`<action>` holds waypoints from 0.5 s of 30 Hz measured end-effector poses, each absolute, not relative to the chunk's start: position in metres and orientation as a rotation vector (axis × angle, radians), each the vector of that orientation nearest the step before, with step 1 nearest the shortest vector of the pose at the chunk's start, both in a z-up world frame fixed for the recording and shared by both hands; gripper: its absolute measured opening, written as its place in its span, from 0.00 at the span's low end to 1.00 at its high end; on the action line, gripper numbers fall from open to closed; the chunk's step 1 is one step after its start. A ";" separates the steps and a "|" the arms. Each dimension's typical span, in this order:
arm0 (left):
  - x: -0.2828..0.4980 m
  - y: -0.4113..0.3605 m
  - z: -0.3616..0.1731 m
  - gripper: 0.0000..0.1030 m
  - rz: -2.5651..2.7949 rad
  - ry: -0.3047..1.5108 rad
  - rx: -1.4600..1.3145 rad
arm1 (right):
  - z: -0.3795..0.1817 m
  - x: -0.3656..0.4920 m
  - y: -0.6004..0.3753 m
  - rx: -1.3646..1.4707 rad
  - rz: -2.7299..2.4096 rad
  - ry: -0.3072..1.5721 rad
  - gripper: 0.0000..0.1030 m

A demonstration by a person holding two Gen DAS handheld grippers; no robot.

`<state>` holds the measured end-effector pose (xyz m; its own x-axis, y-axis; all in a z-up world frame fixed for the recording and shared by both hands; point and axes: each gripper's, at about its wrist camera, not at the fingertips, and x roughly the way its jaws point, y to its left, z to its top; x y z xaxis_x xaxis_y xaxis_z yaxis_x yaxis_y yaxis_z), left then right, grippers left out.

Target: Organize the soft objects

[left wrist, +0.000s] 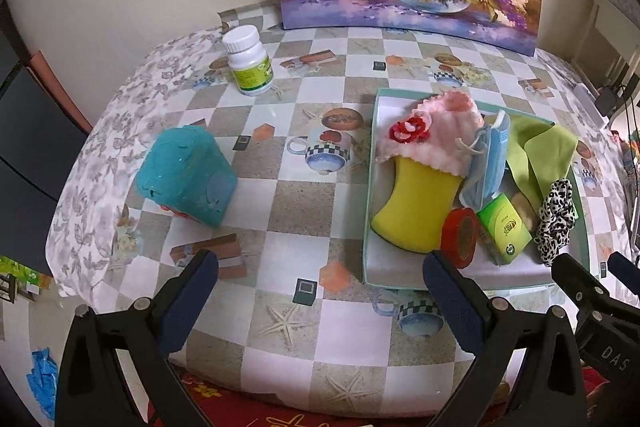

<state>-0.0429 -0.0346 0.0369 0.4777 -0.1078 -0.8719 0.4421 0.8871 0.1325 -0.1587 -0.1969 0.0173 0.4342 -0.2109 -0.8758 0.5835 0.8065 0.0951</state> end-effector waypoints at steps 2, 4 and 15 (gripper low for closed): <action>-0.044 -0.035 0.039 0.99 -0.338 1.005 0.371 | 0.019 -0.159 -0.196 0.413 -0.512 1.004 1.00; -0.045 -0.035 0.040 0.99 -0.337 1.003 0.373 | 0.019 -0.158 -0.195 0.407 -0.511 1.002 1.00; -0.038 -0.029 0.037 0.99 -0.301 1.026 0.361 | 0.022 -0.153 -0.189 0.377 -0.501 1.003 1.00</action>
<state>-0.0382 -0.0293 0.0368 0.4868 -0.0748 -0.8703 0.4072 0.9009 0.1504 -0.1533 -0.1886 0.0216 0.4414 -0.2239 -0.8689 0.5603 0.8251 0.0721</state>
